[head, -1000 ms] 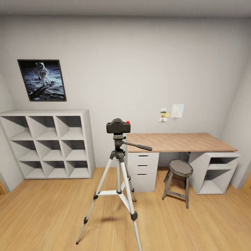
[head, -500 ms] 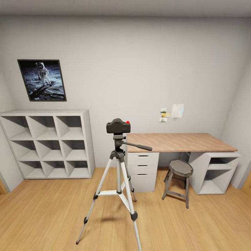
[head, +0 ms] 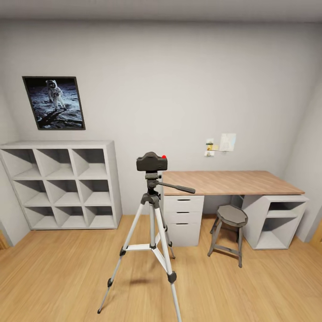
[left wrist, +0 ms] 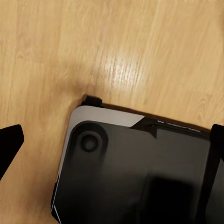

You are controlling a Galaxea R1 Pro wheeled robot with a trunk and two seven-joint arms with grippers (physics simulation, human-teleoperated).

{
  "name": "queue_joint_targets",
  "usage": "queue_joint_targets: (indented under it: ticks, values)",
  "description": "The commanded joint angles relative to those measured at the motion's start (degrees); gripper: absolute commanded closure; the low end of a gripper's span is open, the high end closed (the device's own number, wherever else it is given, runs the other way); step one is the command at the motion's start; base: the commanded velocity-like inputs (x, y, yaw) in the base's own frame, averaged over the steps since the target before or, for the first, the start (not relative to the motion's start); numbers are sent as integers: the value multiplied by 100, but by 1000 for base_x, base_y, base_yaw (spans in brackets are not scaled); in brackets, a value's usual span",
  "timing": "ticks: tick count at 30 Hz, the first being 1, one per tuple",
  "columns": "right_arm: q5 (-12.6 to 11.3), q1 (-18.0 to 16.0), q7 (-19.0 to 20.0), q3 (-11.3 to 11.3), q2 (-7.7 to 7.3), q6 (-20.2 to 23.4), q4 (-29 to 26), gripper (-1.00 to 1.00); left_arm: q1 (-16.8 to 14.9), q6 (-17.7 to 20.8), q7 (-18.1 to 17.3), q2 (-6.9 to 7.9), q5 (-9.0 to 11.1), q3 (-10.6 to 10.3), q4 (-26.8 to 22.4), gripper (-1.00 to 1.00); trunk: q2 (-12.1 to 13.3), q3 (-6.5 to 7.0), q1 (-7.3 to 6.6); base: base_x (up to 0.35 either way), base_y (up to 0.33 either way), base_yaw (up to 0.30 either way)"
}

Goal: Attach the digital camera to the camera tripod in the bedroom.

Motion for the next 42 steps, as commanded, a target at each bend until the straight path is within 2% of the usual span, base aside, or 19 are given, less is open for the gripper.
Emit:
queue_joint_targets:
  ticks: [1, 17, 18, 22, 42]
  values:
    - [41, -5, 20, -48, -4, -24, 11, -100, 0, 14, 24, 0, 45, -48, -4, -100, -4, -2, 2, 0, 0, 0]
    - [35, -3, -17, -44, 13, 2, 11, -100, 0, -18, 24, 40, 98, -26, -70, -100, -4, -2, 2, 0, 0, 0]
    - [38, -3, -37, -56, 33, 3, 11, -100, 0, -332, 24, 46, 76, -34, -165, -100, -4, -2, 2, 0, 0, 0]
    - [34, -3, -39, -62, 36, 0, 11, -100, 0, -397, 24, 51, 85, -44, -108, -100, -4, 0, 2, 0, 0, 0]
    - [16, -3, -40, -65, 44, 11, 20, -100, 0, -430, 24, 44, 55, -60, -70, -100, -4, 114, 2, 0, 0, 0]
